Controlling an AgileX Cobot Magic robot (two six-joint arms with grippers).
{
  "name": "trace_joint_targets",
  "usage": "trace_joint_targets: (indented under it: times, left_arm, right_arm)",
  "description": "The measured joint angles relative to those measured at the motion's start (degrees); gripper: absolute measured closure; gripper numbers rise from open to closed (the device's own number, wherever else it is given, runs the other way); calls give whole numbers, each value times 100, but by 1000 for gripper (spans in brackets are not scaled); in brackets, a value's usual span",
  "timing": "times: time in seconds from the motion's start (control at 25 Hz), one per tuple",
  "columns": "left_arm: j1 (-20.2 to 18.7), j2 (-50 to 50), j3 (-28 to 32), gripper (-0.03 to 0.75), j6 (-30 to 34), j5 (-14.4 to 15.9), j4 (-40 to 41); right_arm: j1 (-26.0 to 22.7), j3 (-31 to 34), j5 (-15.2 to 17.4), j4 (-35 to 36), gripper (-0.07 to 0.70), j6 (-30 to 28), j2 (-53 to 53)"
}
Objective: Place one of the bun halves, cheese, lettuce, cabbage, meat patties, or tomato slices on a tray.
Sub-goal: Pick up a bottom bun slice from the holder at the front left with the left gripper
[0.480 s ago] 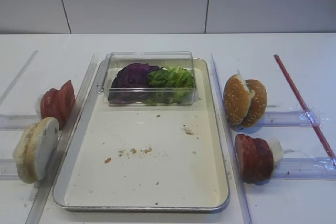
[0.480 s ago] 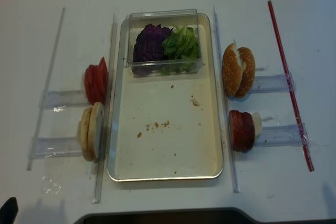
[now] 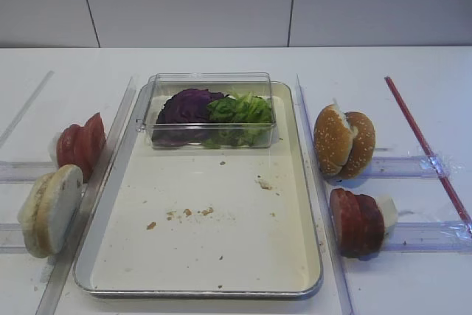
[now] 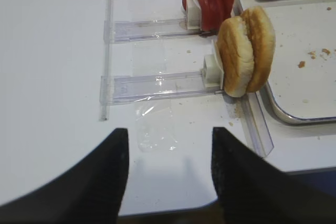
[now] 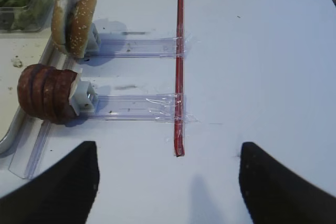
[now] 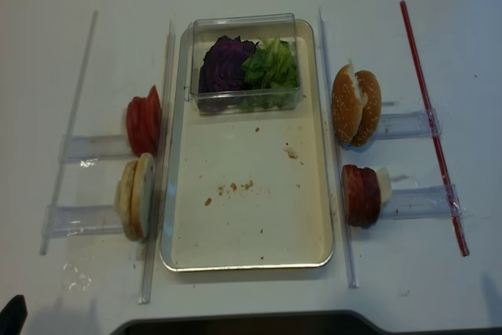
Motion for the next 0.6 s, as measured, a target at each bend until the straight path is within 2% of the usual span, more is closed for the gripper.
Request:
trace_joint_targets:
  times: [0.44, 0.6]
  left_arm:
    - [0, 0, 0, 371, 0, 13, -20]
    - [0, 269, -167, 371, 0, 232, -58]
  right_arm:
    - [0, 0, 0, 0, 76, 0, 0]
    - [0, 0, 0, 0, 76, 0, 0]
